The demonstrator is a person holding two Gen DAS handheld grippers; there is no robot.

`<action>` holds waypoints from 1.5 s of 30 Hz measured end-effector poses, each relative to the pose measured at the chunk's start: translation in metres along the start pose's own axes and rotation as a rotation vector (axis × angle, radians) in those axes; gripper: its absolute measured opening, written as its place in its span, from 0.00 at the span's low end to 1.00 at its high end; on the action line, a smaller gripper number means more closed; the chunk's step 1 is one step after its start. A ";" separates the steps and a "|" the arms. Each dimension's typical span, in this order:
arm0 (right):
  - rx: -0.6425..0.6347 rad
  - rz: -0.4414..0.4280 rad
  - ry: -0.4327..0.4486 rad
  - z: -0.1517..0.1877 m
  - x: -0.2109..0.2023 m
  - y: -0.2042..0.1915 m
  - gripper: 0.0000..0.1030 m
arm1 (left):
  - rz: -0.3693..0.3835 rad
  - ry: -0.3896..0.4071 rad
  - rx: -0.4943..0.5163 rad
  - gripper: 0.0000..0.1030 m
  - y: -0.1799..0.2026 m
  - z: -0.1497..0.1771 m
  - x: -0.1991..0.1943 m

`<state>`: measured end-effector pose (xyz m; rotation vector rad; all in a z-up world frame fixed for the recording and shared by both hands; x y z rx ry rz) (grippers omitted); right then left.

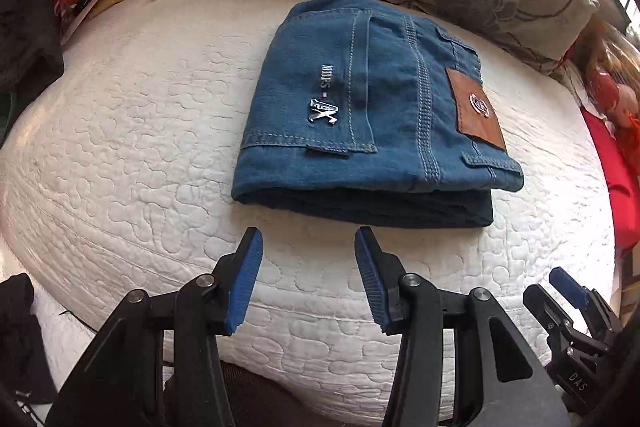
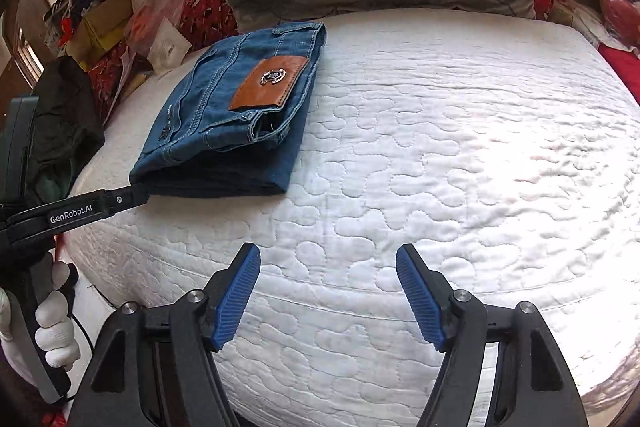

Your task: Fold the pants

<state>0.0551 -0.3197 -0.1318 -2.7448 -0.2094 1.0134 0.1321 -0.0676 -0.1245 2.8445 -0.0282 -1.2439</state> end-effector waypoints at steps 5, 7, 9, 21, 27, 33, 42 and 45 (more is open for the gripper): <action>-0.039 0.063 0.077 0.011 -0.025 0.018 0.79 | -0.013 0.038 0.037 0.45 0.015 0.015 -0.022; -0.050 0.081 0.106 0.019 -0.034 0.023 0.81 | -0.021 0.064 0.044 0.45 0.018 0.018 -0.031; -0.043 0.083 0.109 0.029 -0.038 0.026 0.81 | -0.028 0.088 0.060 0.45 0.021 0.021 -0.040; 0.037 0.074 0.154 0.008 -0.073 0.004 0.98 | -0.097 0.078 0.128 0.54 0.024 0.030 -0.063; 0.000 0.079 0.234 -0.024 -0.097 -0.013 1.00 | -0.172 0.155 0.226 0.54 0.025 0.026 -0.083; -0.022 0.100 0.232 -0.028 -0.100 -0.016 1.00 | -0.081 0.144 0.204 0.54 0.026 0.022 -0.089; 0.017 0.093 0.178 -0.017 -0.090 -0.008 1.00 | 0.009 0.124 0.154 0.64 0.036 0.016 -0.091; 0.036 0.094 0.163 -0.016 -0.087 -0.005 1.00 | 0.017 0.150 0.148 0.66 0.039 0.006 -0.100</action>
Point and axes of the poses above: each gripper's, at about its wrist camera, not at the fingertips, and x roughly the way its jaws point, y to its right, z to its underside, the point moved 7 cm from there along x, roughly the way its jaws point, and after that the axes turned 14 degrees about y, right-handed, at the moved point
